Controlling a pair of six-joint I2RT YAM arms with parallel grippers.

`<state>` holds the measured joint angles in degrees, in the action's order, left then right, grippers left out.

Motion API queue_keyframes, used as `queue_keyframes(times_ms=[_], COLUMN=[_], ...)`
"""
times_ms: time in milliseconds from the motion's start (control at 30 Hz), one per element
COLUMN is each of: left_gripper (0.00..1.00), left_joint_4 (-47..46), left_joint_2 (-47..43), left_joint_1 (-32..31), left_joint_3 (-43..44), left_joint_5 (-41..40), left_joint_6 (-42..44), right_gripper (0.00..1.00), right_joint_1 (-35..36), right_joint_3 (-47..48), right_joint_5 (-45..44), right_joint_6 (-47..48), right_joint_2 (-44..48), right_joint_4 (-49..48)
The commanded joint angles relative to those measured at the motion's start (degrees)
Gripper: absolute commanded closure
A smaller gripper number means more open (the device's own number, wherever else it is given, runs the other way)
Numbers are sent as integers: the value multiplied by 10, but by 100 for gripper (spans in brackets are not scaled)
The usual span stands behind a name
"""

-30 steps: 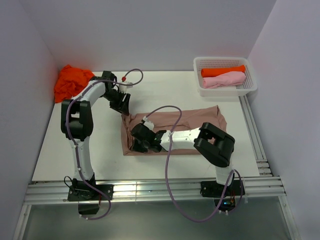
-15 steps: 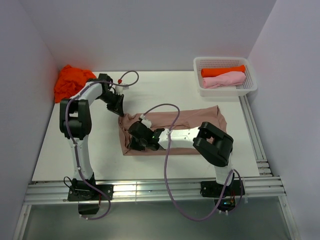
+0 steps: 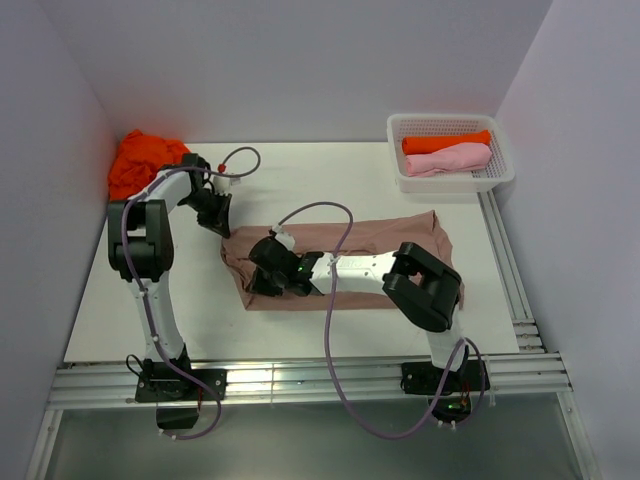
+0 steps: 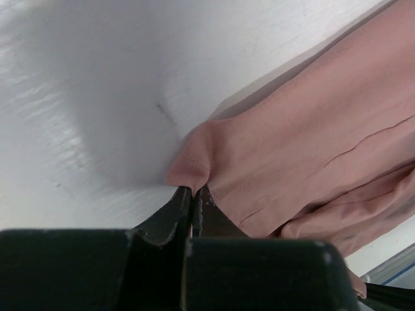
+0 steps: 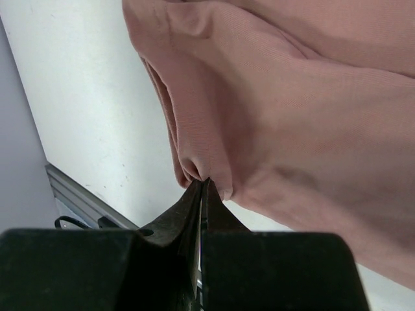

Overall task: Roll the t-shirts
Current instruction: Roll the tshirt

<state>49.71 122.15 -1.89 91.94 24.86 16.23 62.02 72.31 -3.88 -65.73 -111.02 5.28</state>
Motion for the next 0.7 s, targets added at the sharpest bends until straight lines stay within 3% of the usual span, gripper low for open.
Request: queue_keyframes(times_ms=[0, 433, 667], left_gripper=[100, 99, 93], left_joint_4=[-23, -6, 1], left_joint_2=[-38, -48, -47], left_joint_1=[11, -5, -35], left_joint_3=[-3, 30, 53], left_joint_5=[-31, -32, -46], left_joint_6=[-2, -22, -37], right_gripper=[100, 100, 100], right_joint_1=[6, 7, 8], right_joint_3=[29, 26, -5], right_joint_5=[0, -6, -17], right_joint_6=[10, 11, -1], right_joint_2=[-15, -10, 10], right_joint_4=[7, 10, 1])
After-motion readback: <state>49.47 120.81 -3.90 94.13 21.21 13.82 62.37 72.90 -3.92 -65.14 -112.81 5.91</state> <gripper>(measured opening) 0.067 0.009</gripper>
